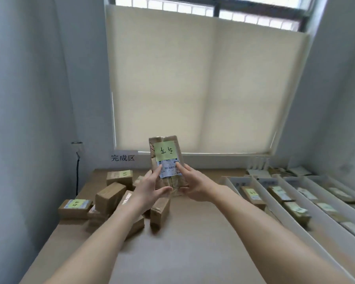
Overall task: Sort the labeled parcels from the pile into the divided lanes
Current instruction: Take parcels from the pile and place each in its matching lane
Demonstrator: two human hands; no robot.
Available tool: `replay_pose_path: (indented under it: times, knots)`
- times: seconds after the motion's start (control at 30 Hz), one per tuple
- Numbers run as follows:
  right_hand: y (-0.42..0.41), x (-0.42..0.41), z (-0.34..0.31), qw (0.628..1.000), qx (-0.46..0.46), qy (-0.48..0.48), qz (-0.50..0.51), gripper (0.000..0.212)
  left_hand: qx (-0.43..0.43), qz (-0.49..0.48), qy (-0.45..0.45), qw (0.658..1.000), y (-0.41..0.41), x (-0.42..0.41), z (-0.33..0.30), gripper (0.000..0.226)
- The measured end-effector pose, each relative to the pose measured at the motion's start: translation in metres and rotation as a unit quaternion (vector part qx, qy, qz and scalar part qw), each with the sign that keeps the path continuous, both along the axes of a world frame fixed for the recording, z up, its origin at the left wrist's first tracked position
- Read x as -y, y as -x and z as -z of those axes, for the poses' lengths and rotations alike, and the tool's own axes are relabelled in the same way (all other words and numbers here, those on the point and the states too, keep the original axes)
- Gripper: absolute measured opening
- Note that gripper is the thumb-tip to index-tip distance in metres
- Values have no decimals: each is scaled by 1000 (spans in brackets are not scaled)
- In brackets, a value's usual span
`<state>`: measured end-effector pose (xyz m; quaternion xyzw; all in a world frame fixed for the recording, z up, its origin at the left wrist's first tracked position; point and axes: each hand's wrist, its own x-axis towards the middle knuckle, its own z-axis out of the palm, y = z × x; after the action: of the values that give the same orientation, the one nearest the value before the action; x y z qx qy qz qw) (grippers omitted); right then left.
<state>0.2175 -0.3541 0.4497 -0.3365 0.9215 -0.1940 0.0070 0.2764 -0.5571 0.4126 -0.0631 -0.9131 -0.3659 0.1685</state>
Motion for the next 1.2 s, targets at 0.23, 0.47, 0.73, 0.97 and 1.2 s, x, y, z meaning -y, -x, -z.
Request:
replay_pose_path:
  times: [0.23, 0.47, 0.73, 0.97, 1.2]
  knots:
    - [-48, -165, -63, 991, -35, -5, 128, 94, -27, 121, 7, 992, 10, -157, -65, 93]
    - [-87, -328, -94, 973, -41, -29, 224, 95, -44, 198, 20, 979, 4, -323, -96, 95]
    - [-110, -474, -104, 962, -52, -53, 261, 96, -64, 225, 31, 972, -13, -475, -108, 91]
    - [-91, -548, -86, 964, -42, -51, 257, 96, -39, 198, 48, 978, 7, -547, -89, 94]
    - [-31, -592, -29, 966, -8, -59, 250, 93, -1, 182, 74, 980, 63, -588, -36, 94]
